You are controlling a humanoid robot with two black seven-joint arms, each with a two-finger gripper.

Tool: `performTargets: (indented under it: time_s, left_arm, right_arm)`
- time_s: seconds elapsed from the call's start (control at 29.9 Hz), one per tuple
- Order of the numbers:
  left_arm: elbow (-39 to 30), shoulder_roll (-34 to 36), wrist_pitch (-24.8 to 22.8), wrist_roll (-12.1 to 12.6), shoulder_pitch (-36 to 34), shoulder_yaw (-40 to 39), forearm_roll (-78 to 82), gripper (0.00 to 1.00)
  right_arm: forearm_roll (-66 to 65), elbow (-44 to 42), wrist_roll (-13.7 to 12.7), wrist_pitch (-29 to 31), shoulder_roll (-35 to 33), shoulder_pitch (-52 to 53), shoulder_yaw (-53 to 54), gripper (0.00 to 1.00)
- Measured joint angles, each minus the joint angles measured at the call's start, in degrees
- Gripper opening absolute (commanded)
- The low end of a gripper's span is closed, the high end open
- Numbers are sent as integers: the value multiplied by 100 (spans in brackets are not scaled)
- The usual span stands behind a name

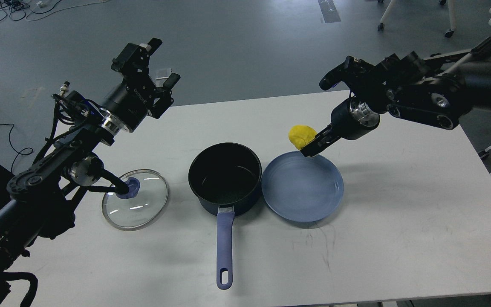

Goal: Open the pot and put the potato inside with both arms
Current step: 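Lift the potato off the plate with the right gripper, then carry the potato over the open pot with the right gripper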

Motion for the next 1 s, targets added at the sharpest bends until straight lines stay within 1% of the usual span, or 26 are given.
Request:
performTargets:
  time_s: [0.07, 0.17, 0.37, 0.5, 0.77, 1.0]
  left_arm:
    - [0, 14, 0, 1, -1, -1, -95, 98]
    - [0, 27, 0, 7, -10, -8, -257, 98]
    - [2, 29, -5, 28, -12, -9, -313, 98]
    - [2, 29, -9, 43, -12, -9, -314, 98]
    - [2, -3, -9, 48, -12, -29, -314, 98]
    - [2, 7, -9, 53, -12, -35, -314, 98]
  right_arm:
    - [1, 52, 0, -1, 99, 174, 44, 46]
    - [1, 67, 15, 0, 436, 291, 60, 46]
    - [-7, 25, 76, 0, 1050, 319, 68, 46]
    - [-7, 13, 91, 0, 1301, 303, 68, 45]
    - [-7, -61, 94, -13, 1422, 167, 68, 43]
    - [24, -396, 94, -248, 1422, 60, 60, 43]
